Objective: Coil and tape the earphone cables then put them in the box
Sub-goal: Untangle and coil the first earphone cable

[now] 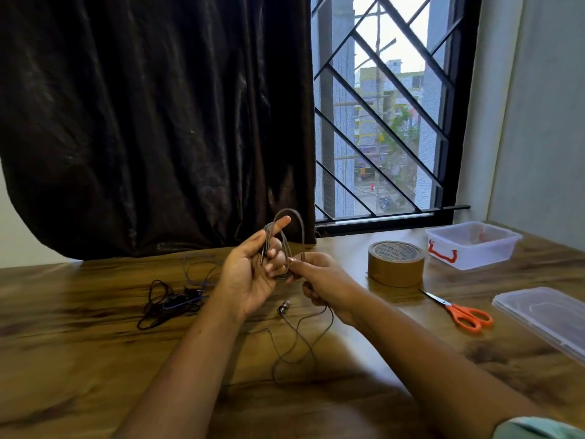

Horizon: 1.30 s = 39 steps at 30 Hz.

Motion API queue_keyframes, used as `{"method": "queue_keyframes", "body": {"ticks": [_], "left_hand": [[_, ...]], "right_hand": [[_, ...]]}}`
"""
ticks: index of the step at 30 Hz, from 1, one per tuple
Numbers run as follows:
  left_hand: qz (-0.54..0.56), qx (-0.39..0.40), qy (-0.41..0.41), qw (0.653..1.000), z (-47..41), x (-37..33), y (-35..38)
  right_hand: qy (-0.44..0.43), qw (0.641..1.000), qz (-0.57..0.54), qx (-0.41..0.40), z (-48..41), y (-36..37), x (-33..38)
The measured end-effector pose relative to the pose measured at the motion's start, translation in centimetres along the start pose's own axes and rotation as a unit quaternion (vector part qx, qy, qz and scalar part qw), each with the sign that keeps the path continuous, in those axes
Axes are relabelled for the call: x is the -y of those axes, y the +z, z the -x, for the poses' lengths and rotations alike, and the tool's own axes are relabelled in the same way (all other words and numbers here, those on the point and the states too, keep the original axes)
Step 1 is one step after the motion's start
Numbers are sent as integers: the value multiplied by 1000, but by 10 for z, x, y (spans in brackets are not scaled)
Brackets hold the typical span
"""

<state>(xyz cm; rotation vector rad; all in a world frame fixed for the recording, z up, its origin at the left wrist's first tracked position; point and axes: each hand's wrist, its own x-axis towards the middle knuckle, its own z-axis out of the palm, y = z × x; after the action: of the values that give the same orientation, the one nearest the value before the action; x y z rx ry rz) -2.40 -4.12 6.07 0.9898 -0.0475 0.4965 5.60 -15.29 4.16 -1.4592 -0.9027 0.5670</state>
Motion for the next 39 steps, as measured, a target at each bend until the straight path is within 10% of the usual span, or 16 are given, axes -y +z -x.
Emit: {"method": "queue_keyframes", "body": {"ticks": [25, 39], "left_hand": [[-17, 22, -54, 998, 1, -1, 1], [-88, 51, -60, 993, 4, -7, 0]], "right_hand": [[-32, 991, -132, -10, -4, -13, -1], [-67, 998, 6, -16, -4, -7, -3]]}}
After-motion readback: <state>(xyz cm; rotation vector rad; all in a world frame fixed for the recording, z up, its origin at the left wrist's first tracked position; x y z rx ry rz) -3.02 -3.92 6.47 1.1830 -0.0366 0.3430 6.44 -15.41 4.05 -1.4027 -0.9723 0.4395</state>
